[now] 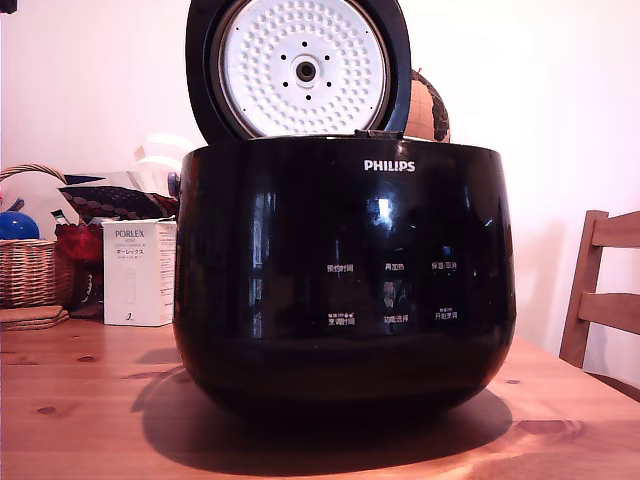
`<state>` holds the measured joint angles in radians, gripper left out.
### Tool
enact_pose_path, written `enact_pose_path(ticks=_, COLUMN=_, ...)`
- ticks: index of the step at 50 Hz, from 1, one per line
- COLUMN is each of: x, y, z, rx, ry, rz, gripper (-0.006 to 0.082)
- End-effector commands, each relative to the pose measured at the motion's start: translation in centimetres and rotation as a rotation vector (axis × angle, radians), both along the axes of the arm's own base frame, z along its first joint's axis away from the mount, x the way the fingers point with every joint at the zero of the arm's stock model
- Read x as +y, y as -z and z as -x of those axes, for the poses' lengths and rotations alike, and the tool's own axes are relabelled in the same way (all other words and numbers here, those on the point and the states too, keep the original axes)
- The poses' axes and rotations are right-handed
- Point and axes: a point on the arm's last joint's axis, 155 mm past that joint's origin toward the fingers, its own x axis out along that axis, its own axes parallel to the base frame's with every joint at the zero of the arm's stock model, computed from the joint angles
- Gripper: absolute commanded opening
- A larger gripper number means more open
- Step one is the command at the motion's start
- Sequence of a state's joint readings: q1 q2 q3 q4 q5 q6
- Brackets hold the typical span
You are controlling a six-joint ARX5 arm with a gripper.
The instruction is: Close the rice cooker by pressing the lid down with medium force
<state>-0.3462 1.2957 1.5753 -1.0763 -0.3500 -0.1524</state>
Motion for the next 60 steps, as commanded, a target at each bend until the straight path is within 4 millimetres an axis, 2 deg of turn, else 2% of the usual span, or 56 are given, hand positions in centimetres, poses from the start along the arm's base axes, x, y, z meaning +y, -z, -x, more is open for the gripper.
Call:
enact_pose_path(ticks=1, x=0.1, y=-0.5, z=-0.1, rx=-0.017, ry=0.018, rz=-0.011, gripper=-0.0020)
enact_pose_path(ticks=13, x=-0.2, y=-2.6, z=-1.8, rx=-0.123, ry=0.015, rz=0.020, gripper=-0.0020)
enact_pose_path(ticks=17, x=-0.6, y=-3.9, z=-2.9, rx=-0.188, ry=0.031, rz=0.038, gripper=-0.0020)
enact_pose_path(ticks=25, x=-3.8, y=-7.1, z=-5.1, rx=-0.323, ry=0.180, rz=0.174, gripper=-0.0020)
enact_pose_path(ticks=29, x=-4.9, y=-8.1, z=-6.1, rx=-0.360, ry=0.240, rz=0.232, gripper=-0.0020)
enact_pose_path(ticks=41, x=-7.3, y=-7.8, z=-9.5, rx=-0.331, ry=0.359, rz=0.336, gripper=-0.0020)
enact_pose_path(ticks=52, x=-10.9, y=-7.8, z=-12.9, rx=-0.298, ry=0.490, rz=0.426, gripper=-0.0020)
enact_pose_path(ticks=60, x=-13.9, y=-8.1, z=-14.4, rx=-0.254, ry=0.581, rz=0.567, gripper=-0.0020)
